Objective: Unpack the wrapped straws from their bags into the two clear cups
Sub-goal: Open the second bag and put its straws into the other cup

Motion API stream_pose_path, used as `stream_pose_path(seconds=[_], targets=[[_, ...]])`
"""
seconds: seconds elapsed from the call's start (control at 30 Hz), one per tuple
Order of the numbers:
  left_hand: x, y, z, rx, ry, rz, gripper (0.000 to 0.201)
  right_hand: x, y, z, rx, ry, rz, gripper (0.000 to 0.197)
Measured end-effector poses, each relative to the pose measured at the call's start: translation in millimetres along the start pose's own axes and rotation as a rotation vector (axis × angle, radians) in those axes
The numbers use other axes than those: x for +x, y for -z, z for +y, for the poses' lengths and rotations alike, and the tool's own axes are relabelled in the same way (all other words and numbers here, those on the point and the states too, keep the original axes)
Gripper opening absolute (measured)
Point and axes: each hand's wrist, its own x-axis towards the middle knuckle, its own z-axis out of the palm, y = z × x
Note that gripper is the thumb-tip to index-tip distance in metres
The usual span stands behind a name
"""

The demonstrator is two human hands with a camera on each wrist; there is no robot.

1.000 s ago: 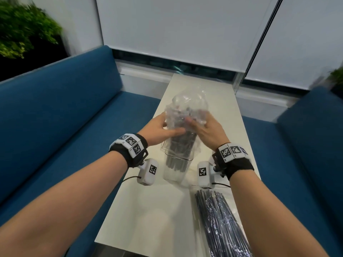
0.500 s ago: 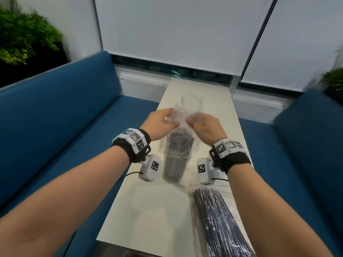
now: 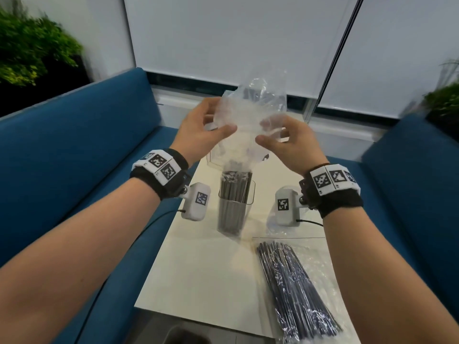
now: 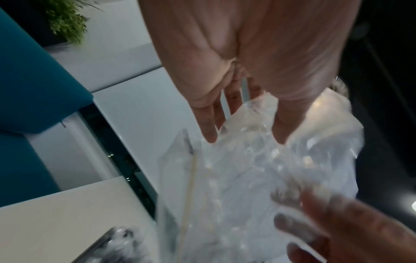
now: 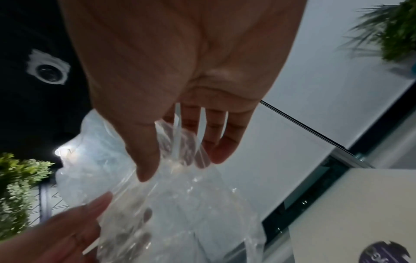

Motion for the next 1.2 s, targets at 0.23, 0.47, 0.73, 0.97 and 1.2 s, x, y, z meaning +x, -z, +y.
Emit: stream_pose_path(seconds=[0.23, 0.47, 0.73, 0.97, 1.2], targets=[[-94, 47, -11, 0.299, -0.345, -0.03, 0.021, -104, -26, 20, -0.082, 0.028, -0.146, 0.044], [-204, 45, -77, 0.517, -0.477, -0.235, 0.018, -218, -74, 40, 0.389, -0.156, -0.368, 0.09], [-230, -8, -146, 0.83, 0.02, -0.745, 0.055, -251, -137, 114, -0.256, -0.38, -0.532, 0.05], [-232, -26, -185, 1.181, 0.105, -1.04, 0.064, -253, -154, 114, -0.601, -0.27, -0.584, 0.04], [-215, -25, -152, 0.976, 0.037, -0.881, 0.08, -254, -77, 113, -0.268, -0.451, -0.347, 0.035]])
